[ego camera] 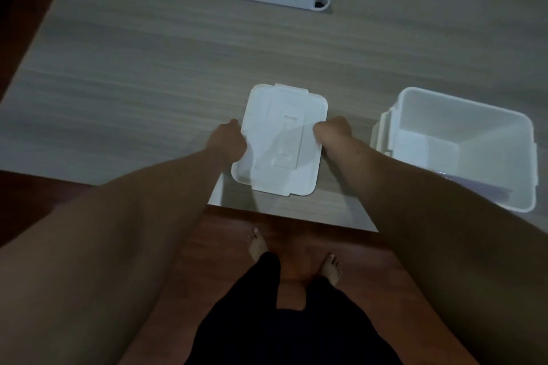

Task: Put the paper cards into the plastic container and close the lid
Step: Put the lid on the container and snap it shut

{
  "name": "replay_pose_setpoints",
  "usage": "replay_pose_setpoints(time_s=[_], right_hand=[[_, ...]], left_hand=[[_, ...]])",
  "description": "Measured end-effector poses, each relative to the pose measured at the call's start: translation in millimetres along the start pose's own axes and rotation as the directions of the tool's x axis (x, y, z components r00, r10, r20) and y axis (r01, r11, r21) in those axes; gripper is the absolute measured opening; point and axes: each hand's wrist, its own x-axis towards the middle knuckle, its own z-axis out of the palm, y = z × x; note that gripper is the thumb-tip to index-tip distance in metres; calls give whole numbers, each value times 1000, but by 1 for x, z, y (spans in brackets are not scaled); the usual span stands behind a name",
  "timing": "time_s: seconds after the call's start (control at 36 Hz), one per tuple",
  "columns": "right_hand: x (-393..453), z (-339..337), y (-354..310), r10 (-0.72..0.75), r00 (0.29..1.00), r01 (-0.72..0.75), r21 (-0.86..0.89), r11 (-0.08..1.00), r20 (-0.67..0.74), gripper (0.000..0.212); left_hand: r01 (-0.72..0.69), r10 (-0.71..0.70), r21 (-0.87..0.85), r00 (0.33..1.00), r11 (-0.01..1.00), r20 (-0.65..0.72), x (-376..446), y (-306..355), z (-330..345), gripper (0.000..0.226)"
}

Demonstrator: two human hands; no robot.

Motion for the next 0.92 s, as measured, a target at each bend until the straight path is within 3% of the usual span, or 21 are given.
replay_pose_setpoints(time_s=[0.11,0.25,0.44,0.58,0.72,0.86,0.92], right_hand=[[2,-2,-8,76,997,-80,197,977,30,25],[-3,-28,-35,38,999,-33,257,966,-12,41],[-9,-111,-71,2,993,53,446,893,-121,32],[-16,-191,-73,24,985,104,692,715,-173,23],[-22,-268,-51,37,979,148,826,544,-200,24],[-33,-319,-13,-6,981,173,864,473,-193,23],[-36,-332,3,-37,984,173,877,447,-175,25]], left_hand=[[-20,18,-64,999,998,-29,7,-4,-3,23],[-94,85,-161,995,983,-61,10,9,-36,11],[-292,247,-198,943,936,-223,-3,75,-92,25],[-532,478,-46,793,845,-378,-32,135,-110,36],[-765,761,161,549,624,-345,-66,195,-115,61],[-822,869,312,387,477,-307,-99,261,-91,39],[-843,820,182,404,506,-405,-111,284,-77,26]])
